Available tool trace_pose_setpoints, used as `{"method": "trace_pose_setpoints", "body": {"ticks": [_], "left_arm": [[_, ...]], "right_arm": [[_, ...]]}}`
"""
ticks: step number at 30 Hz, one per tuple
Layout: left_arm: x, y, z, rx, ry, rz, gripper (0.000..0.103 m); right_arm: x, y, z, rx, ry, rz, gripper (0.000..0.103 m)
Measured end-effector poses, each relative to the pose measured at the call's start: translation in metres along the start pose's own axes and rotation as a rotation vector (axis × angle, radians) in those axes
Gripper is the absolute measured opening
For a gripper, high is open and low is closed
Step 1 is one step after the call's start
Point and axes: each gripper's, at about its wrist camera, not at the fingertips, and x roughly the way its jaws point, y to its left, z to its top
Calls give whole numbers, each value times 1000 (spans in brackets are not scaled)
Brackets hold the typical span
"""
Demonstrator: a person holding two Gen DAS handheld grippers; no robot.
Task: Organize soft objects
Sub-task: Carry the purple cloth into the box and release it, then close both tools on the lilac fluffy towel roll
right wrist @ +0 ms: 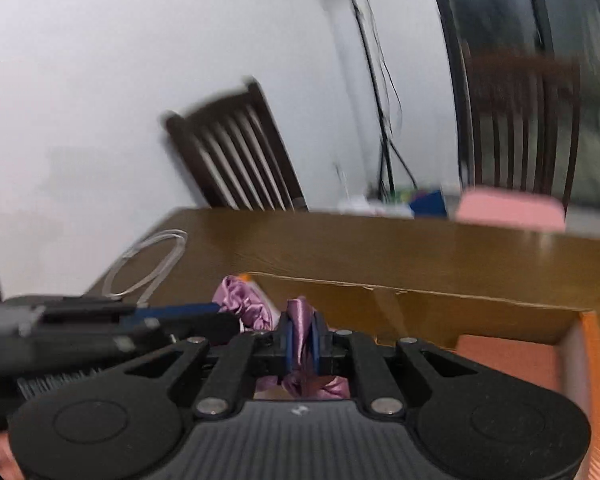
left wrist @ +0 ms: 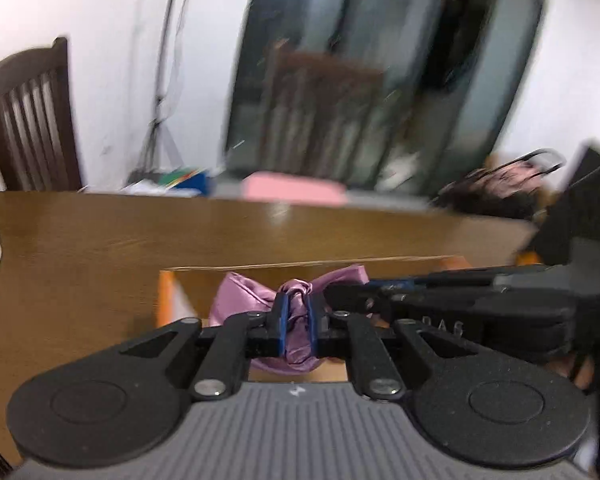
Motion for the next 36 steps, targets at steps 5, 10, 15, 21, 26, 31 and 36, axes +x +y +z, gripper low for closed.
{"method": "trace_pose_setpoints", "body": {"ticks": [5,10,15,21,26,31,36], "left_arm": [[35,21,-1,-22,39,48,36],[8,30,-1,-21,0,38,43],[-60,12,-4,69,-110,33,54],[-180,-41,-78,208,-280,26,77],[-252,-79,-173,236,-373,10,88],[-283,-104,-266,196,-345,40,92],[-293,-110,-318,82,-228,14,92]], "right_arm": [[63,-10,8,63,92,-59,16],[42,-7,10,31,51,-70,45],[-34,7,14,-43,-37,-85,47],[-174,28,-34,-154,-155,-75,72],[-256,44,-133,-216,-193,-32,79],[-286,53,-241,-213,-229,-29,81],[-297,55,-319,-133,-215,-10,81]]}}
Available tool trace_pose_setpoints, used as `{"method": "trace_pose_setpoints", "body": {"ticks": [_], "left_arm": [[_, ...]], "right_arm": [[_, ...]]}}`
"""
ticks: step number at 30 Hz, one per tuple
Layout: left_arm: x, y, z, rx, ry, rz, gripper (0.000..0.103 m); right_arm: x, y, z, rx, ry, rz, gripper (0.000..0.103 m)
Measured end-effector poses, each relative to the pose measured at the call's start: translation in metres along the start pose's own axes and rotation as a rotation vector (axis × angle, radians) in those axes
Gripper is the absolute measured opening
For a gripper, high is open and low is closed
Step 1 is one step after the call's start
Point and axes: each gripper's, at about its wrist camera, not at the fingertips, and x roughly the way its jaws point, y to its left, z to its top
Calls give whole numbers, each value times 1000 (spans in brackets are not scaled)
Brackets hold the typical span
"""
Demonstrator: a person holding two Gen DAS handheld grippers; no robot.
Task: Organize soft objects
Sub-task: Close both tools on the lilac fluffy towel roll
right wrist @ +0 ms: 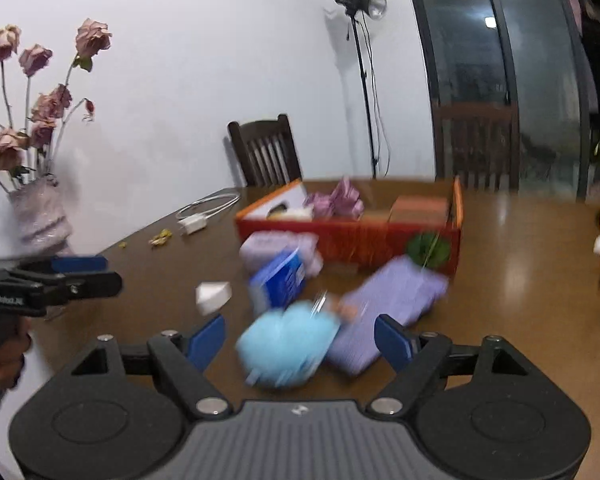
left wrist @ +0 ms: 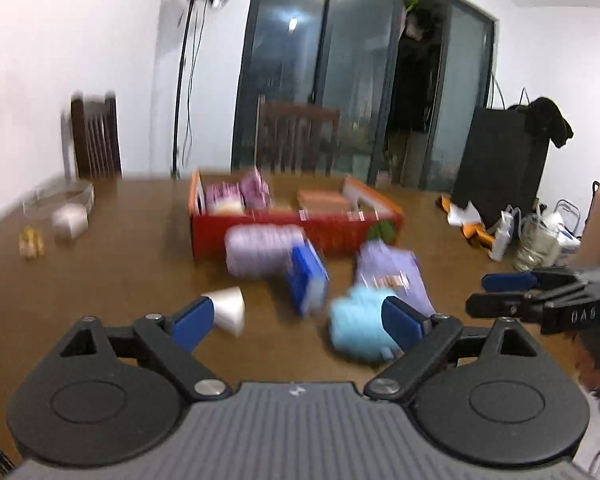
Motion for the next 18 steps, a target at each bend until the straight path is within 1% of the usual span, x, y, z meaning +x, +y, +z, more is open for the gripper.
{"method": "trace_pose_setpoints", "body": {"ticks": [1,3,4,6,9,11,13,16,17,18], "left_arm": [[-1,1,-3,-2,13,4,92],[0,-5,-3,8,19,23,92],[4,-4,1,6,6,24,92],[7,-2,8,-16,-19,5,92],[21,9,18,-54,-10,4,92],[36,20,26,-83,7,17,92],[53,34,34,-122,21,10,92],[86,55,49,-176,35,21,82],[98,63,55,-191,36,18,80],[113,72,62,-211,38,6,80]], "right_arm": [[-1,1,-6,0,16,17,81],[-1,7,-11,-25,25,6,81],[-3,9,-10,-35,22,0,81],[-5,10,-7,-20,-9,12,81],[1,8,-3,9,-26,39,80],[12,9,2,-13,-9,36,80],[24,10,9,-31,1,43,80],[54,5,32,-9,-3,85,78],[67,2,39,13,-3,94,75],[81,-2,48,38,-2,101,75]]}}
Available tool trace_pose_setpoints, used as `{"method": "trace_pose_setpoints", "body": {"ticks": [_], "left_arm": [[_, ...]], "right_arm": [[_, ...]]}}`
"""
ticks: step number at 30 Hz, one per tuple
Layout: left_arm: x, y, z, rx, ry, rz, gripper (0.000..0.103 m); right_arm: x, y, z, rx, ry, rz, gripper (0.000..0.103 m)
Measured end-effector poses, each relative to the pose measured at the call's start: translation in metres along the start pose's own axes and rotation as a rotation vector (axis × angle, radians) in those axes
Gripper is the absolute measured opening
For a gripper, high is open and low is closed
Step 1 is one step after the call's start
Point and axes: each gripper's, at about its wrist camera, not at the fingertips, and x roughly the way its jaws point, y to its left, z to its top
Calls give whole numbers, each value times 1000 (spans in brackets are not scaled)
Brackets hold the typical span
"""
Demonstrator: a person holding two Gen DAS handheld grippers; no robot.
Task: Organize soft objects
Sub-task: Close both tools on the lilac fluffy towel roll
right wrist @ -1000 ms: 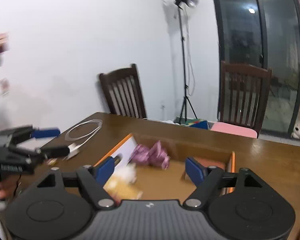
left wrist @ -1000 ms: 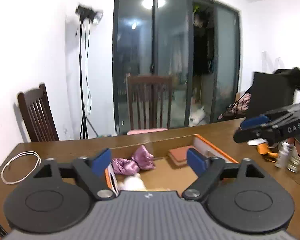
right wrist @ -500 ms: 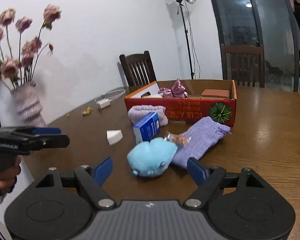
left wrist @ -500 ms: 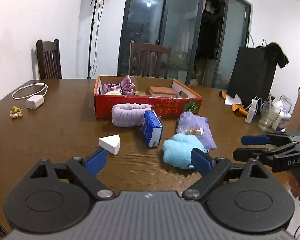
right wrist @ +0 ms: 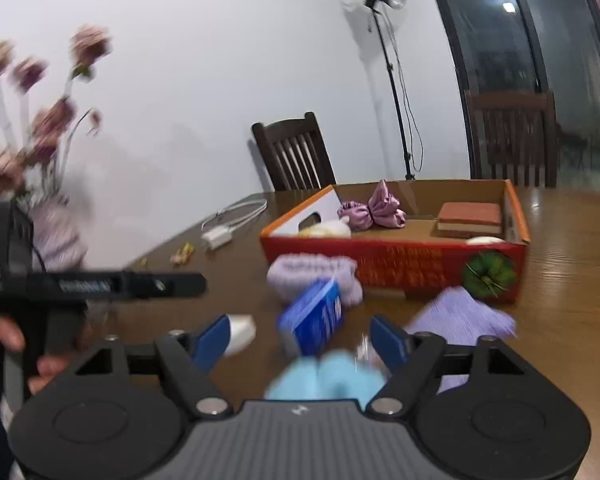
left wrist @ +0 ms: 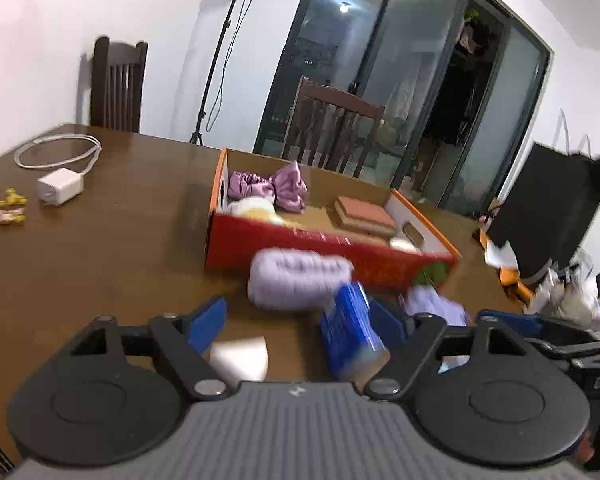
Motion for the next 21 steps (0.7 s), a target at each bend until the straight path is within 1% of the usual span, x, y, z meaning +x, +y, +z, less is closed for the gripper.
{"method": "trace_pose_setpoints", "body": {"ticks": [2,4,5,6,7,8,9,10,11,12,14,18,21], "left_arm": [[29,12,13,-43,21,-20,79],[54,21,20,-78,40,-37,76],[67,26,23,-97,59,-34,70],[76,28,23,-108,75,-35,63],[86,31,24,-116,92,-48,60],[93,35,23,-126,116,-62,50],[100,38,22,-133,146,-85,43],[105,41,21,-148,168,-111,43],[106,45,19,-165,170,-138,41],[106,47,19,-165,167,-145,40],[105,49,17,-172,156,-150,37],[102,47,15,-166,145,-160,33],[84,39,24,-148,92,-177,33]], "right_arm": [[33,-14,15,62,-16,4,75],[68,-27,27,124,4,3,75],[82,-33,31,163,23,0,73],[97,-39,35,200,41,2,69],[112,-44,37,229,62,5,65],[123,-46,39,242,80,2,58],[133,-49,39,257,96,-8,54],[141,-50,38,264,106,-10,50],[147,-50,37,267,116,-7,41],[151,-51,36,267,126,0,31],[156,-48,34,248,129,6,22],[158,-43,36,211,127,17,17],[150,-31,45,157,91,11,15]]}}
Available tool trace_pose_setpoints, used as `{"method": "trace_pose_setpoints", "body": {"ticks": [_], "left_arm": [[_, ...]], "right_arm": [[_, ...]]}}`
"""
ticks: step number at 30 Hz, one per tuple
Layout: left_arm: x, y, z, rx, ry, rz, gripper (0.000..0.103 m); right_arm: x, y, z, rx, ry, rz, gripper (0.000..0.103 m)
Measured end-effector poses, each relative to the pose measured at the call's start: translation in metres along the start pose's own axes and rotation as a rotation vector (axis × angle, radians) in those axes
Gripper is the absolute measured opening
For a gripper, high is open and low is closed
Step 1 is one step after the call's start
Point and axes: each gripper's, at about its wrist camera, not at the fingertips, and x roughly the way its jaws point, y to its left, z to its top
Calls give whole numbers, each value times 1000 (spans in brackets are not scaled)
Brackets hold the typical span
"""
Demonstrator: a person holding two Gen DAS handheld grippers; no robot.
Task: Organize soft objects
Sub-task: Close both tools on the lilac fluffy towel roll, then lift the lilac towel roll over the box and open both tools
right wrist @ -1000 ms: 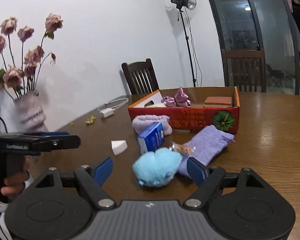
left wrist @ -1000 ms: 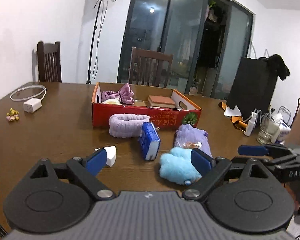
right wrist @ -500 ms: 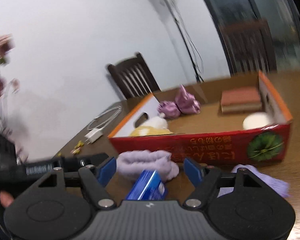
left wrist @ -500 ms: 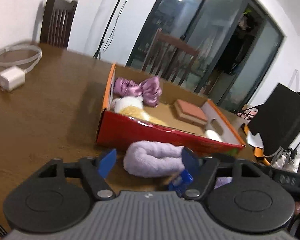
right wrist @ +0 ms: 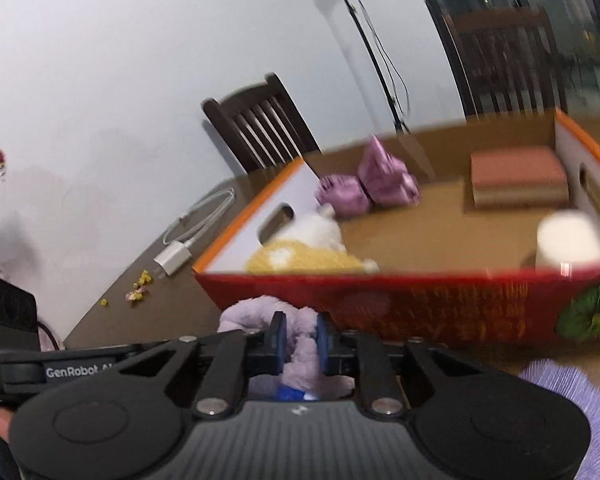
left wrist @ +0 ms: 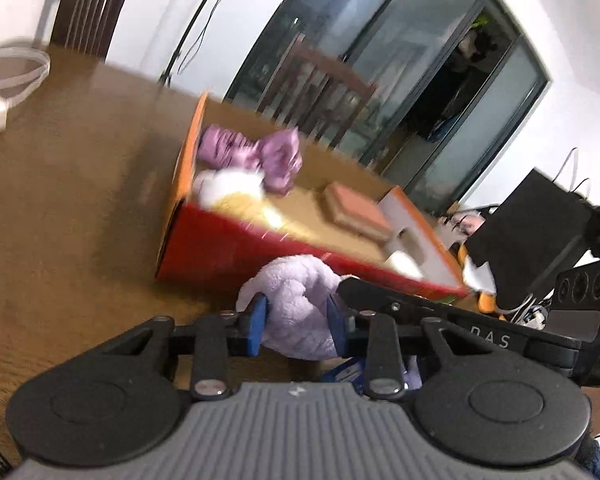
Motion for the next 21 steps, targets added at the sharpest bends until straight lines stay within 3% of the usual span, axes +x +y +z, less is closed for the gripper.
{"method": "trace_pose_setpoints", "body": {"ticks": [5,9,11,13,15,17,19,21], "left_arm": [[-71,-37,1,46,-150,-66,33],[-124,-57,-36,89,-183,-111,33],[-139,-54,-70,105,-181,-136,33],[-139,-44,-97,48,-152,-141,33],[-132,-34,-121,-23,-102,-113,32],[-135,-36,-141,19,-75,-68,32],[-146,-44,-160,112,-70,-50,40],[-165,-41,-171,130,-69,-76,56]], "right_arm": [[-61,54,10,-165,-164,4,15],[-123,86,-21,-256,-226,40,15],[-144,89,-55,-260,-210,68,15],[-152,86,-88,-205,-176,82,15],[-148,81,-118,-170,-130,74,15],[-146,81,-144,-209,-80,19,15],[-154,81,-164,-229,-13,3,19],[-170,80,-179,-212,28,10,21]]}}
